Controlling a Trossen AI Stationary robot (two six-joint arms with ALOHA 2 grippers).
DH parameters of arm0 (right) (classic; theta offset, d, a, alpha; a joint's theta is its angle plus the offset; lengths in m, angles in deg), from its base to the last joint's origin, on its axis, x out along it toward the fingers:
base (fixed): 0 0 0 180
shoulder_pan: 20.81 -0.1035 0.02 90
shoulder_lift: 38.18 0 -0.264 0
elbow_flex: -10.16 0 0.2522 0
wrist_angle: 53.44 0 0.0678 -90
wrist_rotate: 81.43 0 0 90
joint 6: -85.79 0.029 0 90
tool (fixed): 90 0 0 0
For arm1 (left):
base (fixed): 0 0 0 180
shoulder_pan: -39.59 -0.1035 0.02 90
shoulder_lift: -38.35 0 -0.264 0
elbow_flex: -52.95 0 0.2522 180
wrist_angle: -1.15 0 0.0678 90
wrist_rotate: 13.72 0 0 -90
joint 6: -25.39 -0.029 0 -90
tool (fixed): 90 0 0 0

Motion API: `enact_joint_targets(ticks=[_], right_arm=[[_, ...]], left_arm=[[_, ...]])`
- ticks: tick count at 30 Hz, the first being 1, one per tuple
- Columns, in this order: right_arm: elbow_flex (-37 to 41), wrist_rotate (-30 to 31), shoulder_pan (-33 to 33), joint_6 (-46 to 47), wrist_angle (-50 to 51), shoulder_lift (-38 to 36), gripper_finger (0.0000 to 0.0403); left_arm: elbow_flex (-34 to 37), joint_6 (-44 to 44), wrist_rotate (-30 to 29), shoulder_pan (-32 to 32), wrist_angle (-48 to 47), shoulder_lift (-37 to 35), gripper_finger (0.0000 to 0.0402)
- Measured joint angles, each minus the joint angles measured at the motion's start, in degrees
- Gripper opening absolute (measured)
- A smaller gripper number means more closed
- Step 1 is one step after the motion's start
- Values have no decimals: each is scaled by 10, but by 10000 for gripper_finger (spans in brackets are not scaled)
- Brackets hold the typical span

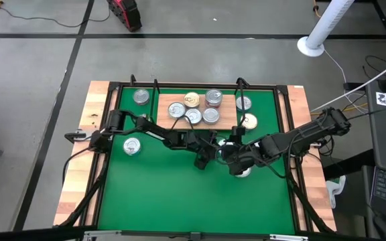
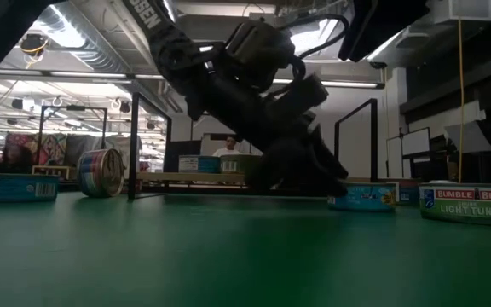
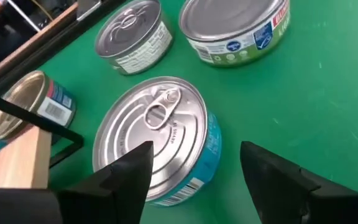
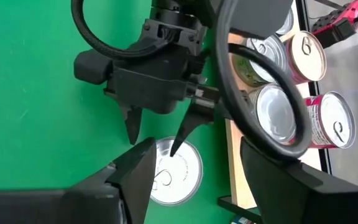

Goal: Stack canned seafood by type on shelf
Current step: Stack the yellow blue tuna can on top of the yellow blue tuna can on the shelf

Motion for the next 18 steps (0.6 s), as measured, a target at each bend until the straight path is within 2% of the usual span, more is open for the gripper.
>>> enact_joint_targets(ticks=[11,18], right_arm=[[0,-9,0,0,0,0,232],[0,-9,0,-1,0,0,232]], left_arm=[[0,-52,-4,0,-22,2,129],[0,-54,-33,1,-23,1,60]])
